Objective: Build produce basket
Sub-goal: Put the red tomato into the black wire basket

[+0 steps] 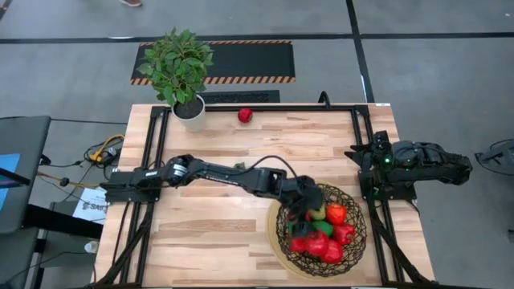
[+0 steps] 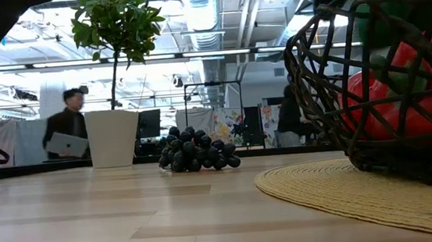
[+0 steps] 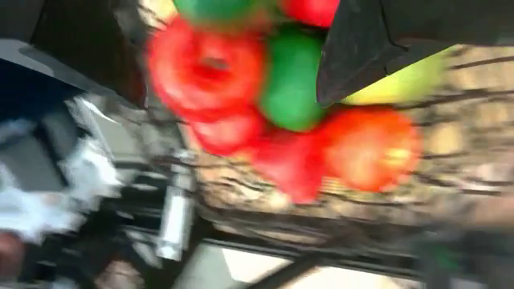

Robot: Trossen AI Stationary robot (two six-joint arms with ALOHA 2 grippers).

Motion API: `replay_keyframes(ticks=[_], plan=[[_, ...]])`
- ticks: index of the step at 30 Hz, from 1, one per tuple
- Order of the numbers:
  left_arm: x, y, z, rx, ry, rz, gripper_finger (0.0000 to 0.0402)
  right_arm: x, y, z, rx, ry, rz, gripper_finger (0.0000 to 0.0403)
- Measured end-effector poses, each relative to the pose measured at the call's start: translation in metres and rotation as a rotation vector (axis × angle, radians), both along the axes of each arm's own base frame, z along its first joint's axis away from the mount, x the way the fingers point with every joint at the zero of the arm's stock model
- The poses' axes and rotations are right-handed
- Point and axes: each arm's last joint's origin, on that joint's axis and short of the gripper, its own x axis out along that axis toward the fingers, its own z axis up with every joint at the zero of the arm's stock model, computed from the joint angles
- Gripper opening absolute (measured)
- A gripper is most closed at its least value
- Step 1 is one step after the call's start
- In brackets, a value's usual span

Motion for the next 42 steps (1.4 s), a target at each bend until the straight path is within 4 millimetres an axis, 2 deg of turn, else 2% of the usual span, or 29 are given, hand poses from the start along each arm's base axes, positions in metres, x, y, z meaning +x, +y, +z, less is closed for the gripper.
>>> replay_keyframes(ticks=[4, 9, 12, 16, 19, 22, 26, 30, 34, 42], plan=[[0.003, 0.017, 0.000, 0.039, -0.005, 0.089, 0.0348, 0.000, 0.000, 0.000, 0.000, 0.000, 0.000, 0.0333], [0.005, 0.032, 0.000, -0.014, 0.019, 0.139, 0.0348, 0.000, 0.000, 0.000, 0.000, 0.000, 0.000, 0.0333], [0.003, 0.044, 0.013, -0.070, 0.043, 0.126, 0.0348, 0.000, 0.000, 0.000, 0.000, 0.000, 0.000, 0.0333], [-0.020, 0.061, 0.054, -0.086, 0.028, 0.134, 0.0348, 0.000, 0.000, 0.000, 0.000, 0.000, 0.000, 0.0333], [-0.045, 0.074, 0.082, 0.059, 0.048, 0.235, 0.0348, 0.000, 0.000, 0.000, 0.000, -0.001, 0.000, 0.0333], [-0.068, 0.089, 0.091, 0.242, 0.144, 0.383, 0.0348, 0.000, 0.000, 0.000, 0.000, -0.001, 0.000, 0.0333], [-0.089, 0.115, 0.082, 0.404, 0.358, 0.493, 0.0348, 0.000, 0.000, 0.000, 0.000, 0.000, 0.000, 0.0333], [-0.089, 0.149, 0.060, 0.419, 0.468, 0.560, 0.0348, 0.000, 0.000, 0.000, 0.000, -0.001, 0.000, 0.0333], [-0.090, 0.191, 0.041, 0.421, 0.501, 0.658, 0.0348, 0.000, 0.000, 0.000, 0.000, 0.000, 0.000, 0.0333], [-0.113, 0.281, 0.011, 0.418, 0.572, 0.781, 0.0348, 0.000, 0.000, 0.000, 0.000, 0.000, 0.000, 0.0333]])
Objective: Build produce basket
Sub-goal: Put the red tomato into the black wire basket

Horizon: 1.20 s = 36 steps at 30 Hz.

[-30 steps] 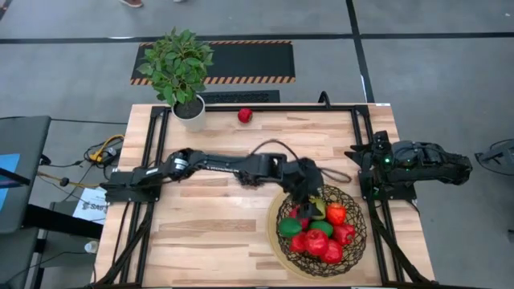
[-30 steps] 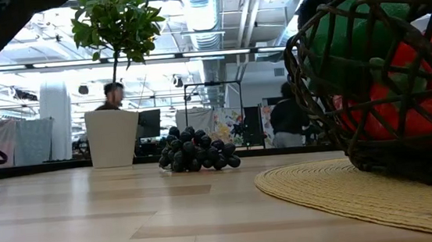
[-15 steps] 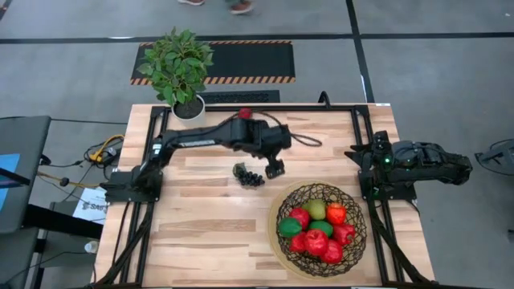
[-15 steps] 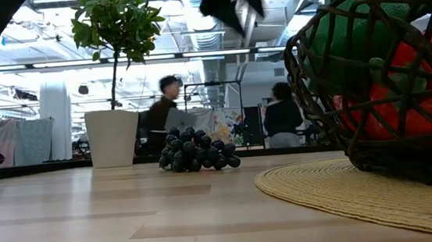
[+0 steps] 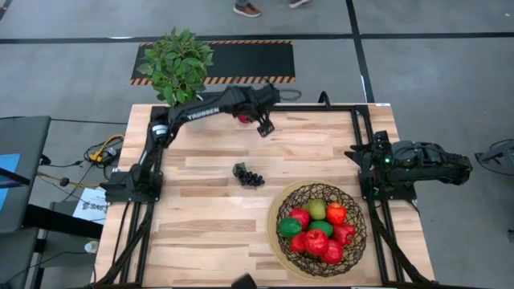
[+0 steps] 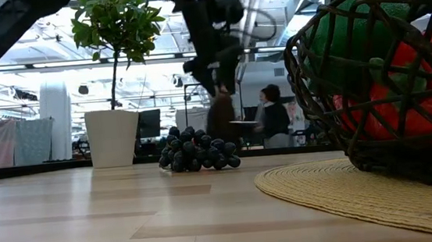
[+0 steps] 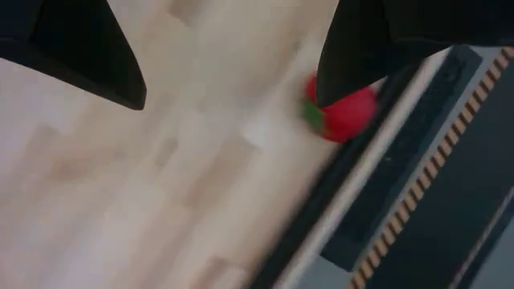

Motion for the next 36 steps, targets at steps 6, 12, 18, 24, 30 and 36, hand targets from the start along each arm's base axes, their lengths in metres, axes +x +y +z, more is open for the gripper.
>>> replay_keyframes(ticks=[6, 12, 18, 24, 30, 36], plan=[[-0.016, 0.048, -0.019, 0.027, -0.039, 0.101, 0.0348, 0.000, 0.000, 0.000, -0.006, 0.000, -0.013, 0.0333], [-0.028, 0.070, -0.042, 0.037, -0.015, 0.120, 0.0348, 0.000, 0.000, 0.000, -0.007, 0.000, -0.015, 0.0333], [-0.037, 0.080, -0.066, 0.009, -0.006, 0.125, 0.0348, 0.000, 0.000, 0.000, -0.007, 0.000, -0.017, 0.0333], [-0.045, 0.084, -0.085, -0.026, -0.002, 0.151, 0.0348, 0.000, 0.000, 0.000, -0.007, -0.001, -0.017, 0.0333], [-0.047, 0.083, -0.098, -0.042, 0.001, 0.149, 0.0348, 0.000, 0.000, 0.000, -0.007, -0.001, -0.017, 0.0333], [-0.050, 0.081, -0.103, -0.056, 0.018, 0.158, 0.0348, 0.000, 0.000, 0.000, -0.007, -0.001, -0.017, 0.0333]])
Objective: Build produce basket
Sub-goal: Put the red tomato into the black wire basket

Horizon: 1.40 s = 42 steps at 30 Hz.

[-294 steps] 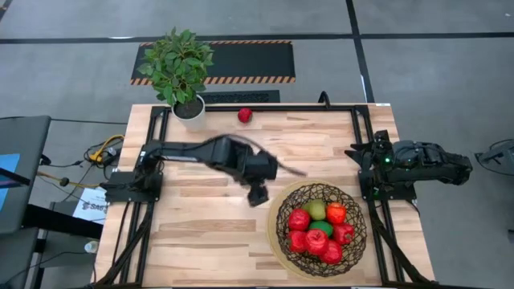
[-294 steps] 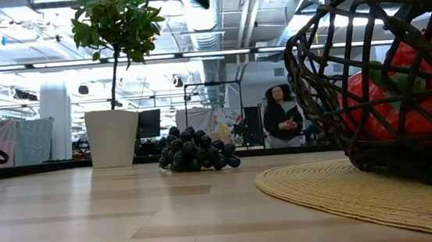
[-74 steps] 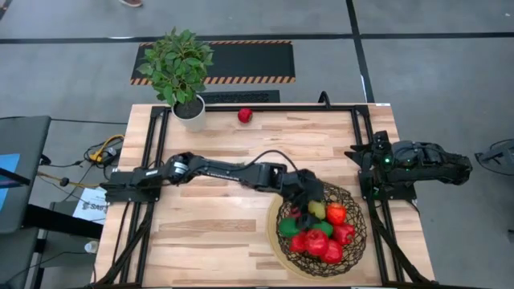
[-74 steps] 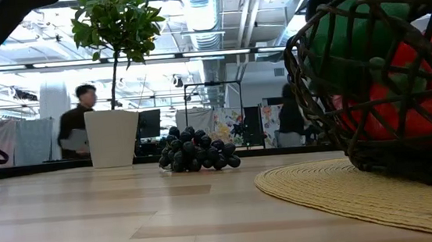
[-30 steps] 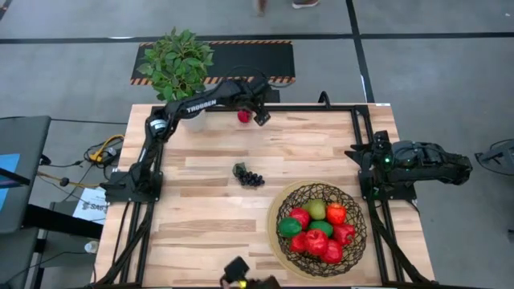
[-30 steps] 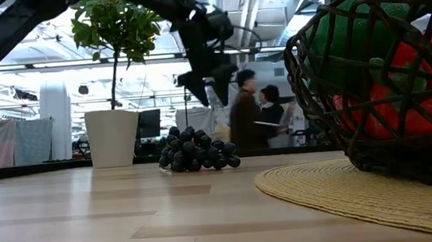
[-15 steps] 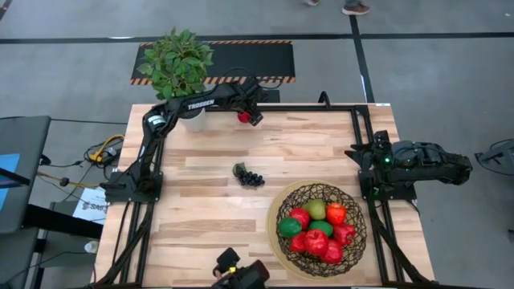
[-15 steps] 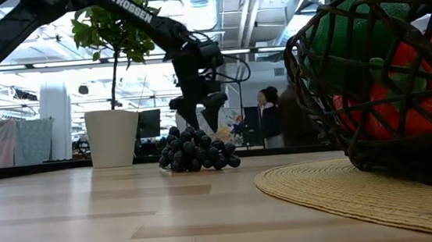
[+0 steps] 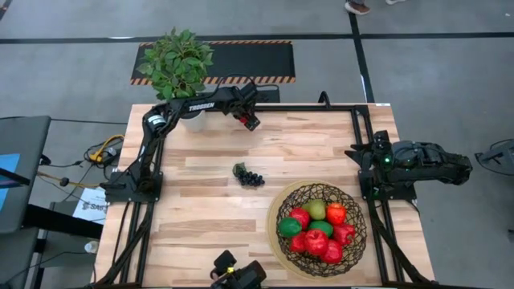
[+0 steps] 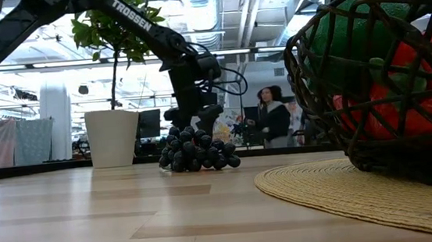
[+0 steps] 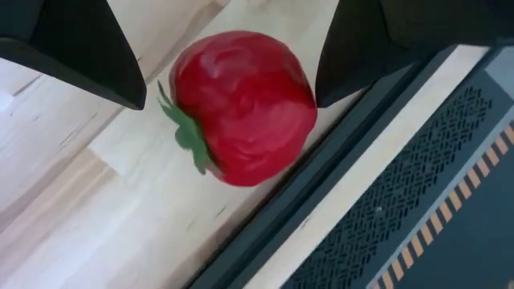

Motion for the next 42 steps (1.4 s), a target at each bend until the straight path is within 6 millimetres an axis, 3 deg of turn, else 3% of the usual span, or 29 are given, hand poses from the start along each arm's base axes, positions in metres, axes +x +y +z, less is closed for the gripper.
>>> replay_keyframes(ticks=[5, 15, 25, 29, 34, 42], plan=[[-0.001, 0.000, -0.002, -0.006, -0.005, 0.020, 0.0328, 0.000, 0.000, 0.000, 0.000, 0.000, 0.000, 0.0333], [-0.004, -0.008, -0.009, -0.068, 0.018, 0.045, 0.0220, 0.000, 0.000, 0.000, 0.000, 0.000, 0.000, 0.0333], [0.011, -0.028, 0.006, -0.119, 0.009, 0.012, 0.0214, 0.000, 0.000, 0.000, 0.000, 0.000, 0.000, 0.0333], [0.023, -0.041, 0.025, -0.153, -0.028, -0.014, 0.0214, 0.000, 0.000, 0.000, 0.000, 0.000, 0.000, 0.0333], [0.044, -0.066, 0.067, -0.208, -0.128, -0.087, 0.0214, 0.000, 0.000, 0.000, 0.000, 0.000, -0.001, 0.0333], [0.071, -0.124, 0.161, -0.230, -0.401, -0.260, 0.0214, 0.000, 0.000, 0.000, 0.000, 0.000, -0.001, 0.0333]])
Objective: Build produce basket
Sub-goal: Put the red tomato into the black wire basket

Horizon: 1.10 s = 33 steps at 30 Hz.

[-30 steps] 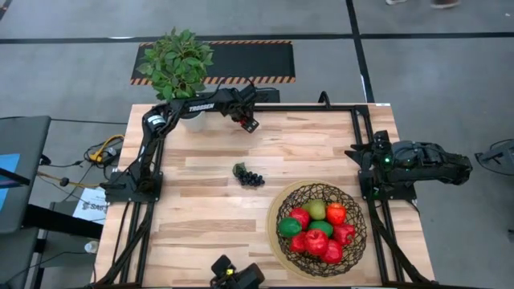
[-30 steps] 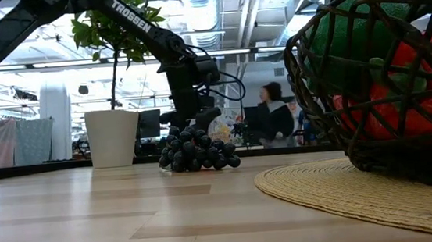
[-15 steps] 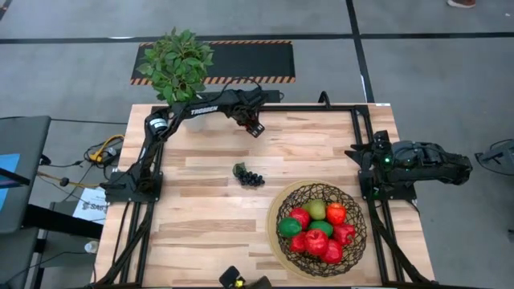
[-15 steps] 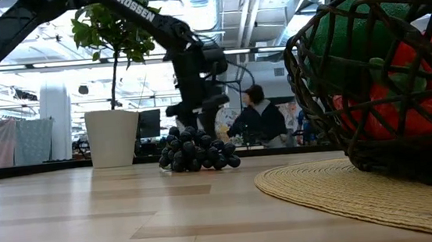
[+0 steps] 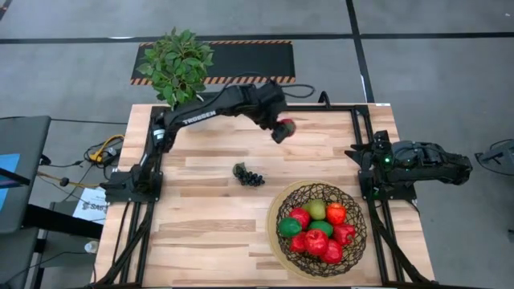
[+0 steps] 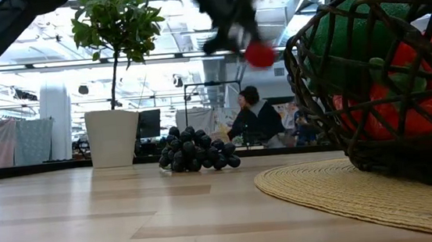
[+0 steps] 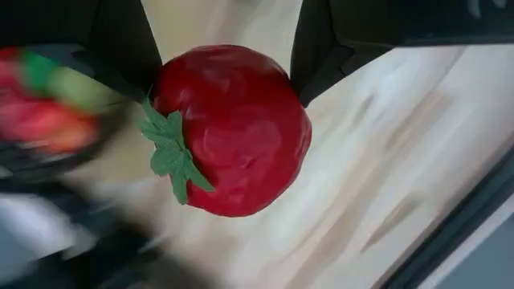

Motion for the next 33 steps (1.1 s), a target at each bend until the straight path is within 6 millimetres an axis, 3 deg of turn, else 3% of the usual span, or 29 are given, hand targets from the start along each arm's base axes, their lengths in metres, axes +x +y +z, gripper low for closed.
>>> replay_keyframes(ticks=[3, 11, 19, 26, 33], plan=[[0.003, -0.023, 0.032, -0.009, -0.156, -0.056, 0.0214, 0.000, 0.000, 0.000, 0.000, 0.000, 0.000, 0.0333], [-0.018, -0.074, 0.100, -0.056, -0.490, -0.198, 0.0217, 0.000, 0.000, 0.000, 0.000, 0.000, 0.001, 0.0333], [-0.033, -0.132, 0.157, -0.111, -0.890, -0.595, 0.0220, 0.000, 0.000, 0.000, 0.001, -0.001, 0.001, 0.0333], [-0.042, -0.183, 0.172, -0.174, -1.057, -0.960, 0.0220, 0.000, 0.000, 0.000, 0.001, 0.000, 0.002, 0.0333], [-0.043, -0.210, 0.167, -0.110, -1.032, -0.951, 0.0220, 0.000, 0.000, 0.000, 0.001, 0.000, 0.003, 0.0333]])
